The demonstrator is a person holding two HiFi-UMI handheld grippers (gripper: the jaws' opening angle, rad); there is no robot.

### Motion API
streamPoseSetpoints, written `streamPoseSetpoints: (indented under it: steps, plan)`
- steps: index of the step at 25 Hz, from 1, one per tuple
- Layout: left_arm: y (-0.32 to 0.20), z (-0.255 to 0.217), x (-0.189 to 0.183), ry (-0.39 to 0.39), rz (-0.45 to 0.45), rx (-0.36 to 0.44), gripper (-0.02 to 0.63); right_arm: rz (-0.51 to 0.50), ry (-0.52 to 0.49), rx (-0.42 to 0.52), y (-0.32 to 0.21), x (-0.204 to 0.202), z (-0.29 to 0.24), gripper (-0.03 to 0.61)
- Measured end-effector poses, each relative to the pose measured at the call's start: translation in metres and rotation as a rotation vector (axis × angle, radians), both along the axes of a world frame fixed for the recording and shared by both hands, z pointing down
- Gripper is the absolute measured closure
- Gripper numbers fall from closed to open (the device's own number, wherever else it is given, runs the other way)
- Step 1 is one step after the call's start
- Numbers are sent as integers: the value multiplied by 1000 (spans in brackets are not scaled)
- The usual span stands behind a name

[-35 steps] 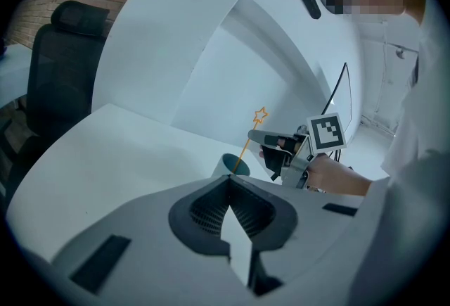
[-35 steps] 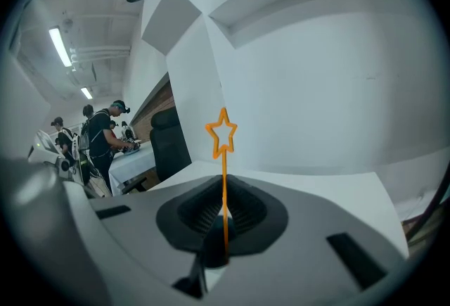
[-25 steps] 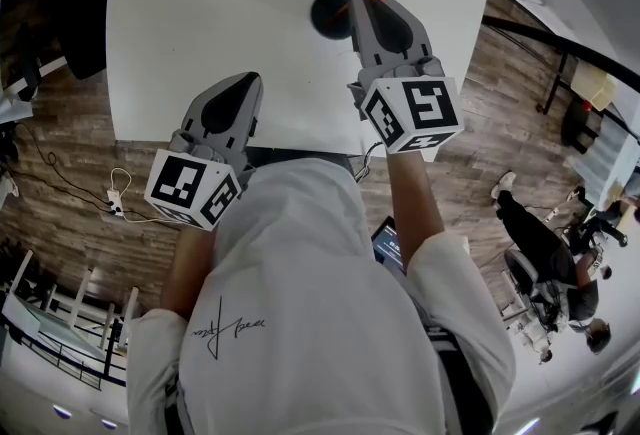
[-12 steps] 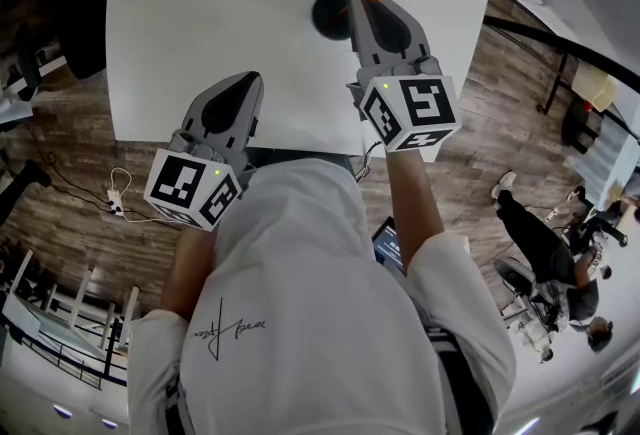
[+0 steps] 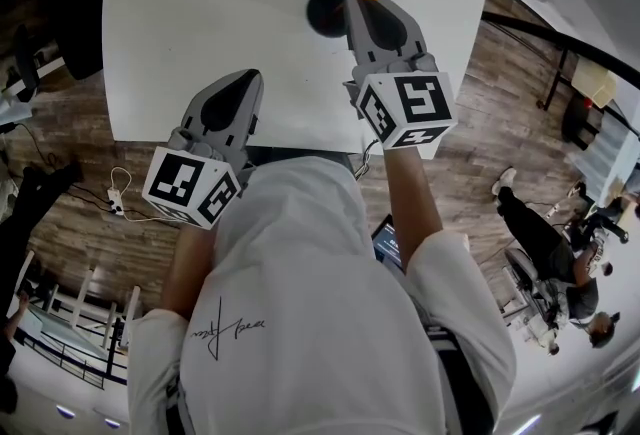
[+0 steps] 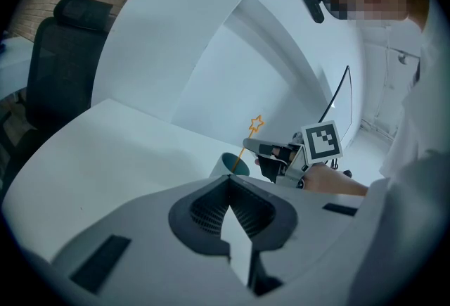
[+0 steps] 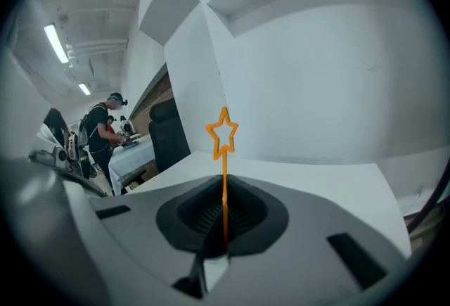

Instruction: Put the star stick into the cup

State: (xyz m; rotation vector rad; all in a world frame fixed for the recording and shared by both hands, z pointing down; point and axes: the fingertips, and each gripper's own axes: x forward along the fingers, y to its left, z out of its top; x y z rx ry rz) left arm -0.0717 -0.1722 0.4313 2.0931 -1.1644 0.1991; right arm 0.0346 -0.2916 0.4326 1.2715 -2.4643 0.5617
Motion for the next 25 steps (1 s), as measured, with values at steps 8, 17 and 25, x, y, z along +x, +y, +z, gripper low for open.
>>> streamPoseSetpoints:
  steps: [8,17,25]
  plan:
    - [2,-2,0,3,2,9,607,-9,-2,-7,3,-1,1,558]
    - [4,-7,-5,-1,6,24,607,7,-7,-7,6,0,-1,555]
    - [3,-14,5,-5,34,41,607,15,-15,-11,13,11,-5,550]
